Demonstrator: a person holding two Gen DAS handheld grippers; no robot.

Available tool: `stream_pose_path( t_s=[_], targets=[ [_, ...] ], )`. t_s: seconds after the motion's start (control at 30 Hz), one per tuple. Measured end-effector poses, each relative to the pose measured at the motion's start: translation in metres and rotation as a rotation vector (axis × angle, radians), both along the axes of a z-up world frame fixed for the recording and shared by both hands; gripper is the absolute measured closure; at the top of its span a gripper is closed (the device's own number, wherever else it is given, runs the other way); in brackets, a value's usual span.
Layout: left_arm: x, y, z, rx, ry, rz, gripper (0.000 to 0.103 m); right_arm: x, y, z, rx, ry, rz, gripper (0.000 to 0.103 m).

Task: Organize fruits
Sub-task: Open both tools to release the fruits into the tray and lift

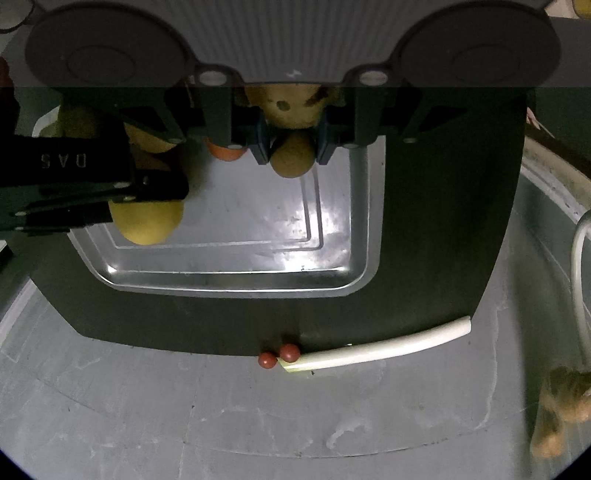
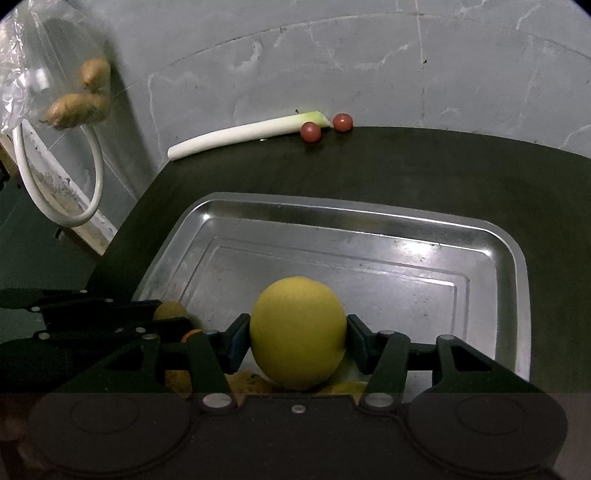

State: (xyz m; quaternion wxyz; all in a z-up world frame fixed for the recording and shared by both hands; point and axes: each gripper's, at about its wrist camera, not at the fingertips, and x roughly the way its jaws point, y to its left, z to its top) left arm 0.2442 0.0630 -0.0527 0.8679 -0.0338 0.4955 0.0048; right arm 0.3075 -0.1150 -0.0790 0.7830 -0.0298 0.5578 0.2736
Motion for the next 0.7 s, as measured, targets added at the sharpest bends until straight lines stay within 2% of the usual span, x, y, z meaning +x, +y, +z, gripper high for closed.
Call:
stream_pose_path(
  t_s=[0.2,0.3,0.43,0.53,0.67,0.7],
  targets=[
    [-0.001,0.0,0.003,0.005,0.005,-0.003,0.072,0.002,-0.003,0.006,0.001,-0.003,-0.01,0.043],
    [-0.001,0.0,0.005,0.006,0.004,-0.002,0.066,-0.001,-0.009,0.014,0.009,-0.017,-0.027,0.038],
    [-0.006,0.002,0.015,-0.004,-0.02,0.012,0.044,-0.008,-0.019,0.029,0.01,-0.049,-0.043,0.03],
    [-0.012,0.003,0.024,-0.028,-0.036,0.023,0.039,-0.017,-0.03,0.041,0.002,-0.078,-0.068,0.024],
    [-0.022,0.008,0.035,-0.039,-0.062,0.044,0.021,-0.031,-0.045,0.056,0.0,-0.092,-0.12,0.016],
    [-0.026,0.01,0.038,-0.046,-0.067,0.053,0.019,-0.036,-0.048,0.06,-0.003,-0.095,-0.136,0.015]
  ],
)
